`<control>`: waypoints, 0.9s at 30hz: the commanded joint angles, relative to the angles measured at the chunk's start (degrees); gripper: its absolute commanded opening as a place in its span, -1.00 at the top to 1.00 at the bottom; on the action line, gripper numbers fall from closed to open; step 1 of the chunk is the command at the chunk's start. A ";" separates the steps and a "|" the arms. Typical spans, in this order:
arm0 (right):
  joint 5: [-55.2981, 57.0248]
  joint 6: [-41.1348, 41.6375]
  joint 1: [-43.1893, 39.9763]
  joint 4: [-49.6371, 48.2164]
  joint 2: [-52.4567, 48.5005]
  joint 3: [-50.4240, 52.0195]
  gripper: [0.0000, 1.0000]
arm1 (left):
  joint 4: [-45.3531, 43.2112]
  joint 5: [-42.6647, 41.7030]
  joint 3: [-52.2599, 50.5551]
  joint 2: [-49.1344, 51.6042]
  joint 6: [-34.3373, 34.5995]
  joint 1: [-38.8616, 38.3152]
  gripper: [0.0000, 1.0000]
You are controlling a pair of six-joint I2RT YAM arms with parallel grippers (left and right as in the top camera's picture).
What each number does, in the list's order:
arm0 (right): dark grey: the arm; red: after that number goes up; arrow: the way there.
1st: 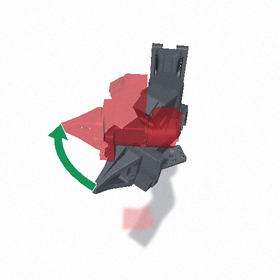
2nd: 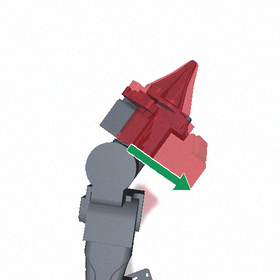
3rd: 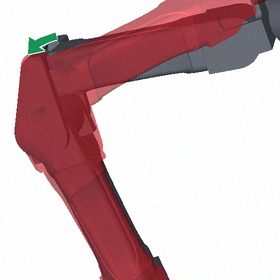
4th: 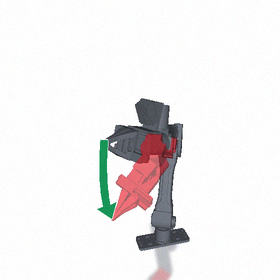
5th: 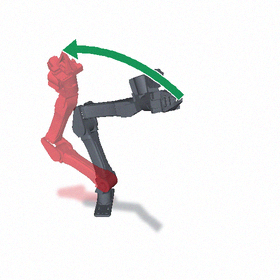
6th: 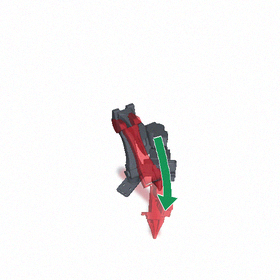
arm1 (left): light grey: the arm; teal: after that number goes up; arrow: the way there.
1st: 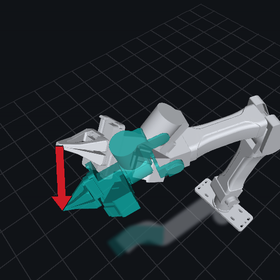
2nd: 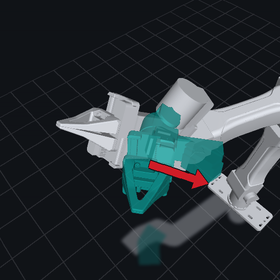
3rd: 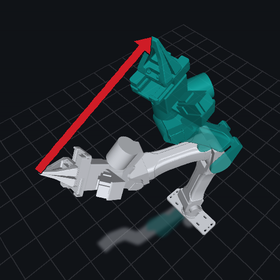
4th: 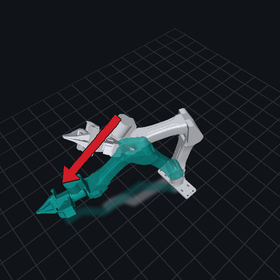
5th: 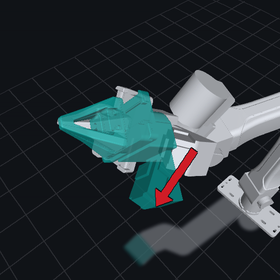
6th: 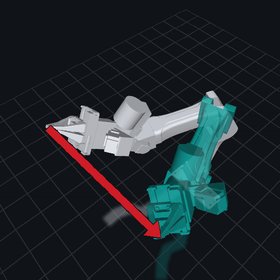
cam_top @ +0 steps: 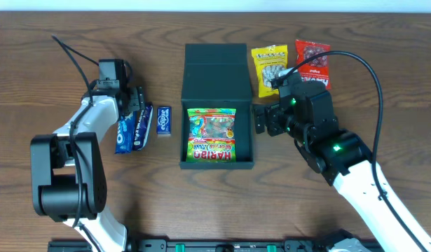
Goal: Pack container
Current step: 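Reach the left gripper to the blue Oreo pack and grasp it, then carry the Oreo pack into the box beside the Haribo bag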
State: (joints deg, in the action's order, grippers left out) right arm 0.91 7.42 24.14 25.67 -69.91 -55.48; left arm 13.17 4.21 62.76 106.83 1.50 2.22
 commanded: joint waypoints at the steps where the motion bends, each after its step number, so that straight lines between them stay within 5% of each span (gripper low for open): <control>1: 1.25 0.72 -0.61 -0.02 -0.24 -1.05 -0.99 | -0.09 -1.36 1.16 1.20 0.17 0.39 -0.59; 7: 1.25 0.72 -0.61 -0.02 -0.24 -1.05 -0.99 | 0.04 -4.07 1.16 1.92 0.09 0.39 -0.43; 14: 1.79 0.72 -0.61 -0.02 -0.24 -1.05 -0.98 | 0.98 -4.28 1.14 1.92 -0.24 0.39 0.13; 19: 5.38 1.31 -1.05 0.00 -0.22 -1.05 -0.99 | 2.05 -4.26 1.16 1.92 -0.13 0.39 0.29; 27: 5.31 5.49 -9.20 0.04 -0.22 -1.05 -0.98 | 4.31 -3.93 1.18 -0.07 1.95 0.39 0.67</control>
State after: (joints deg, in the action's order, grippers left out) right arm 5.15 10.50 17.10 25.71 -69.91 -55.48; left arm 16.21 0.16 63.46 107.90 2.31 2.26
